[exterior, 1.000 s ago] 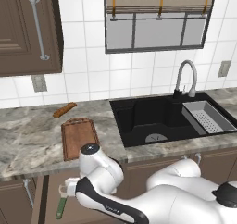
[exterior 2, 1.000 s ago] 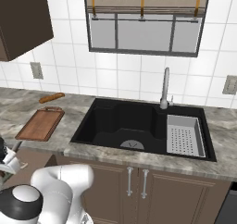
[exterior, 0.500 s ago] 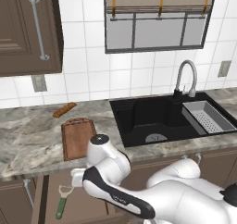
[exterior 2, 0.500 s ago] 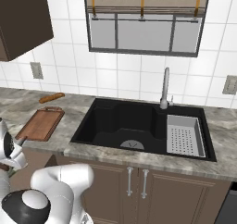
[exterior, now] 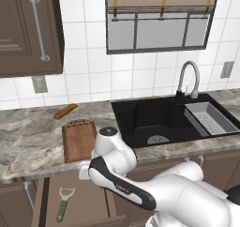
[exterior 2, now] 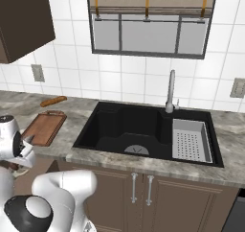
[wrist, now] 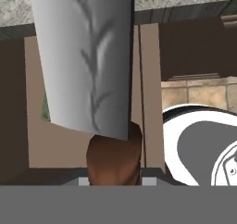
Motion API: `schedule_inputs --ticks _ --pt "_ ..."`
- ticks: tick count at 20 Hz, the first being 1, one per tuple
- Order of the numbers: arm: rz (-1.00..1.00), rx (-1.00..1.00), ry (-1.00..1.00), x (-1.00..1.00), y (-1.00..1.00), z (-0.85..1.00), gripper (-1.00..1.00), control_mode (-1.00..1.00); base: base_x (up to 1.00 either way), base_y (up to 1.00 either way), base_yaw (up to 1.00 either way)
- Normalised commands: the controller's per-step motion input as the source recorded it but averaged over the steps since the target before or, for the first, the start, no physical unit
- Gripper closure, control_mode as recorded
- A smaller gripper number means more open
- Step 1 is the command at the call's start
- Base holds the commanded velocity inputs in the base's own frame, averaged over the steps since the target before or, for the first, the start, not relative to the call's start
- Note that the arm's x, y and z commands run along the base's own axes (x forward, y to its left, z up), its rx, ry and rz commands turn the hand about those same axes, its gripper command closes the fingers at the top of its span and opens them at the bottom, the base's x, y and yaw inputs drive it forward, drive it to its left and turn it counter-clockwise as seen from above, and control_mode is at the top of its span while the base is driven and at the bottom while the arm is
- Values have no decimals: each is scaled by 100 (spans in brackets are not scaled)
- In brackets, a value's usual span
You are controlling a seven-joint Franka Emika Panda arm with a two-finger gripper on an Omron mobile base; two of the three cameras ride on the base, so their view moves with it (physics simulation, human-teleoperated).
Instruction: Open the drawer on the left and place the cutting tools on the cutting board.
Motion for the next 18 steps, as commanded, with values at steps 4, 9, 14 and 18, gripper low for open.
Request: schedule_inputs --ticks 4,9,14,18 --pt "8 0 3 15 -3 0 100 -100 0 0 0" --pt "1 0 2 5 0 0 100 -100 0 0 0" --pt "3 0 0 22 0 0 100 -100 0 0 0" --pt "3 0 0 31 0 1 100 -100 0 0 0"
